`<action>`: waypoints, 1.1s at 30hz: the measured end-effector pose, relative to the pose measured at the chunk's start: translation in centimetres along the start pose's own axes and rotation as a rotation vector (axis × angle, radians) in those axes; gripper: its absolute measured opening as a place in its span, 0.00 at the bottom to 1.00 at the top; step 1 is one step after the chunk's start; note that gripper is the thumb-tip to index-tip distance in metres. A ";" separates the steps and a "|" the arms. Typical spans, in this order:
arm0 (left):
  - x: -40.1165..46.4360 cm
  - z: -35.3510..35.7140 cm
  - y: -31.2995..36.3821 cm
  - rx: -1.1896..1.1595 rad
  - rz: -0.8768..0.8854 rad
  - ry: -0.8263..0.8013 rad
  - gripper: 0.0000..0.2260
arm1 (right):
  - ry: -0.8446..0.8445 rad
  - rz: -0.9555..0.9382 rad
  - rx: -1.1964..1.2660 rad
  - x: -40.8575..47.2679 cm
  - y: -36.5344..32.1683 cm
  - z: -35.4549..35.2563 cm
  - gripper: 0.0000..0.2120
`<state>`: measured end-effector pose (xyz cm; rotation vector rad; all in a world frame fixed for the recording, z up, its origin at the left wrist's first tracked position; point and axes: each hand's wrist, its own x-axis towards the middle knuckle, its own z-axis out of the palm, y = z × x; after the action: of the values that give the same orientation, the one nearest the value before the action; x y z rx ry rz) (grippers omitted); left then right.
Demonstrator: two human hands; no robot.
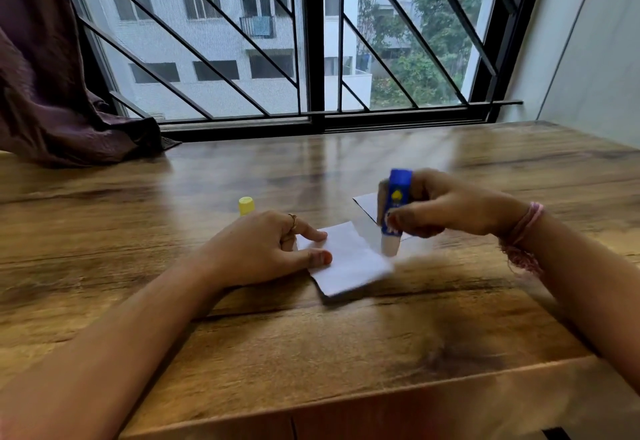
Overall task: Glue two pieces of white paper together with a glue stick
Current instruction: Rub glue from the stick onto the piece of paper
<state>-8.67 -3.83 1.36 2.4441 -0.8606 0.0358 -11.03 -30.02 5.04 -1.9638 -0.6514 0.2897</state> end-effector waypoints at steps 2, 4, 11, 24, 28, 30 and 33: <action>0.0 0.2 0.2 0.000 -0.005 0.033 0.16 | 0.112 -0.053 0.097 -0.4 -0.1 -0.4 0.05; -0.1 0.4 0.4 0.011 -0.012 0.058 0.17 | 0.191 -0.066 0.131 -0.4 -0.2 -0.3 0.04; -0.3 0.5 0.9 0.040 0.095 0.266 0.17 | 0.312 0.095 0.164 -1.2 0.3 1.6 0.07; -0.4 0.8 1.4 0.075 0.278 0.071 0.08 | 0.614 0.133 0.115 -3.5 1.1 4.3 0.09; -0.4 0.8 1.4 0.056 0.264 0.056 0.08 | 0.620 0.121 0.061 -3.4 1.0 4.6 0.09; -0.4 0.8 1.3 0.050 0.263 0.050 0.08 | 0.615 0.123 0.044 -3.4 1.0 4.7 0.08; -0.3 0.8 1.3 0.037 0.255 0.048 0.08 | 0.597 0.127 -0.007 -3.4 0.9 4.8 0.07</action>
<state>-9.80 -4.87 1.19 2.3415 -1.1539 0.2043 -15.82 -28.66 1.74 -1.9642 -0.1398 -0.2225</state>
